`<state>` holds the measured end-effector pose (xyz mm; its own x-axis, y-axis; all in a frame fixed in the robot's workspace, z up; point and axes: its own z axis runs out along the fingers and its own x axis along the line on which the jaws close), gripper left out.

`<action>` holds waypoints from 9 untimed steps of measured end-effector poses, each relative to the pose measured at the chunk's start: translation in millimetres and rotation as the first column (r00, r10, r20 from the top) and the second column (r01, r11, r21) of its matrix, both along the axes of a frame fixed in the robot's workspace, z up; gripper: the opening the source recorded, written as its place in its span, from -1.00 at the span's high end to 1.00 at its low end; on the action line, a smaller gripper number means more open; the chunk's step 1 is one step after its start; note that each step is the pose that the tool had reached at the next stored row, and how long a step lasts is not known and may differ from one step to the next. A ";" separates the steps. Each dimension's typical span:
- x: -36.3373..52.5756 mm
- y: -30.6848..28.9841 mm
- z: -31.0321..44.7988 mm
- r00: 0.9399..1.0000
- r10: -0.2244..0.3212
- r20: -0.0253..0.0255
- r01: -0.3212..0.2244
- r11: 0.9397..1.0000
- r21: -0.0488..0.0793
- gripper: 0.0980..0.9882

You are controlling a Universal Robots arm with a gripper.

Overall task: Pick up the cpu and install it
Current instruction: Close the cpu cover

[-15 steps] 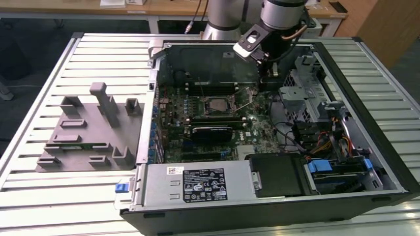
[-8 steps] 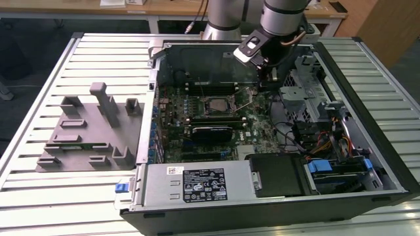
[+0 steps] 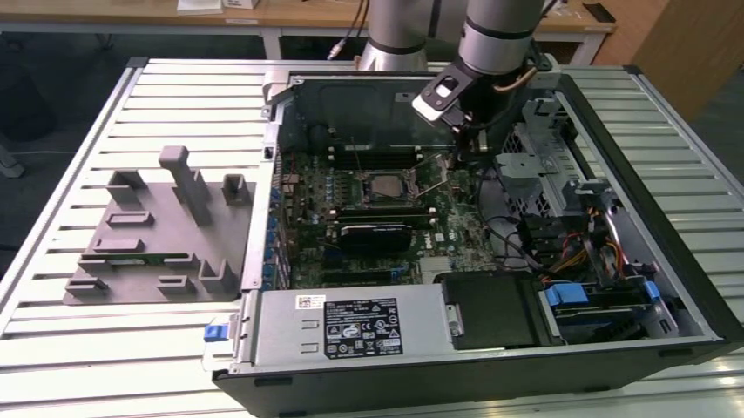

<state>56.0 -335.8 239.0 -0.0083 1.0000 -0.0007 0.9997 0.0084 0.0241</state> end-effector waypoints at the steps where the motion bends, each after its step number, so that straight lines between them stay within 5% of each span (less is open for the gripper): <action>1: 0.0 0.0 -1.8 1.000 0.000 -0.001 0.000 1.000 0.000 0.98; 9: 0.4 -0.1 -5.8 1.000 0.000 -0.005 0.000 1.000 0.000 0.98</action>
<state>56.4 -335.9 233.2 -0.0083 1.0000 -0.0006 0.9998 0.0083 0.0195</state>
